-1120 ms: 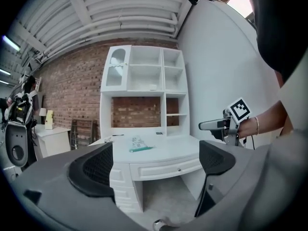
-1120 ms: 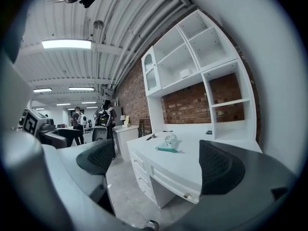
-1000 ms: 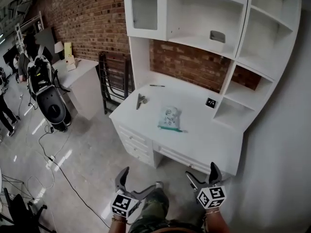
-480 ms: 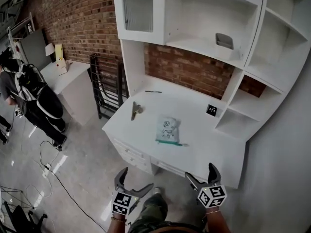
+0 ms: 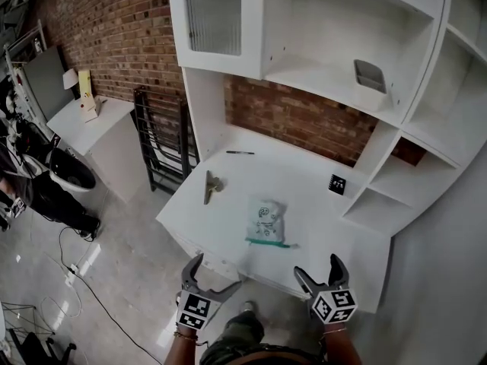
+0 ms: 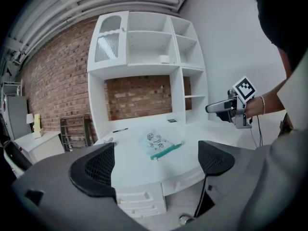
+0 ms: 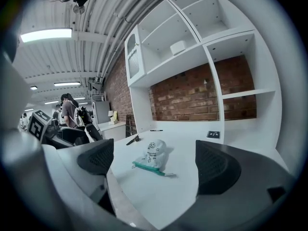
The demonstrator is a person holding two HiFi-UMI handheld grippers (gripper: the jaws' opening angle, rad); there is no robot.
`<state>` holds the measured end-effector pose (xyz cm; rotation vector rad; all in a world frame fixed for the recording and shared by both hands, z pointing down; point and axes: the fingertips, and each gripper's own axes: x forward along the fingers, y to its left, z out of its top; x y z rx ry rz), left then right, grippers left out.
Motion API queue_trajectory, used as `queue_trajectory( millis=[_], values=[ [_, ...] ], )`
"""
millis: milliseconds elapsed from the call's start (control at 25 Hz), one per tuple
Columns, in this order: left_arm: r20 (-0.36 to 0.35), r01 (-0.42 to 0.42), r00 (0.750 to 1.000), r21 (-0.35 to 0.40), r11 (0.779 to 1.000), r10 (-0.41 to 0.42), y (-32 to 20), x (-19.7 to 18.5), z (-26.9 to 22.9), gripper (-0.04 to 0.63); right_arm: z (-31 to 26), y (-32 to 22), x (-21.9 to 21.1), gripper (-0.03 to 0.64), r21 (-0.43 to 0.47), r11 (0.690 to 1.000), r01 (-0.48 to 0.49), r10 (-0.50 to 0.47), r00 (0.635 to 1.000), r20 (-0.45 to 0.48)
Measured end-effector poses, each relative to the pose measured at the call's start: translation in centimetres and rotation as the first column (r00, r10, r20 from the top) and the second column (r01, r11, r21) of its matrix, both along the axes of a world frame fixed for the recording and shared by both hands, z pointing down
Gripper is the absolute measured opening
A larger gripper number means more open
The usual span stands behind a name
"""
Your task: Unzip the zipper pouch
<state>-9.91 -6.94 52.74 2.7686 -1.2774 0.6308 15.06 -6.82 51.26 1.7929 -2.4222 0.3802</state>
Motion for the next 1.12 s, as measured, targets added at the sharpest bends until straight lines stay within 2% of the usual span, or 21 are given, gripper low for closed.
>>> queue_trajectory(
  millis=[120,440,600,720,840,920,1000,1120],
  values=[
    [0.014,-0.019,1.000,-0.004,1.000,0.019,-2.2,0.0,0.3,0.535,-0.1,-2.5,0.0,0.526,-0.002,1.000,-0.009,0.009,1.000,-0.004],
    [0.136,-0.078,0.987,-0.025,0.997,0.081,-7.5,-1.1,2.6,0.477,-0.1,-8.2,0.2,0.525,-0.002,1.000,-0.030,0.030,1.000,-0.006],
    [0.146,-0.104,0.983,-0.028,0.994,0.107,-10.0,-1.5,3.3,0.413,0.5,-10.3,0.2,0.525,-0.008,1.000,-0.029,0.029,1.000,-0.005],
    [0.201,-0.154,0.967,-0.039,0.987,0.159,-11.7,-1.4,3.9,0.390,0.3,-11.5,0.0,0.525,-0.004,1.000,-0.028,0.027,1.000,-0.003],
    [0.282,-0.243,0.927,-0.051,0.969,0.248,-12.3,-0.7,5.0,0.342,0.4,-12.0,0.2,0.525,-0.006,0.999,-0.035,0.035,0.999,-0.003],
    [0.346,-0.305,0.887,-0.058,0.951,0.306,-12.9,-0.1,6.0,0.327,0.7,-12.4,0.6,0.525,-0.011,0.999,-0.047,0.047,0.999,-0.001],
    [0.420,-0.375,0.831,-0.063,0.925,0.365,-13.4,0.9,7.1,0.308,0.9,-12.6,1.2,0.524,-0.018,0.998,-0.059,0.059,0.998,0.000],
    [0.526,-0.500,0.718,-0.065,0.864,0.455,-14.0,3.0,8.6,0.228,1.2,-12.6,2.3,0.523,-0.027,0.996,-0.081,0.081,0.997,-0.003]
  ],
)
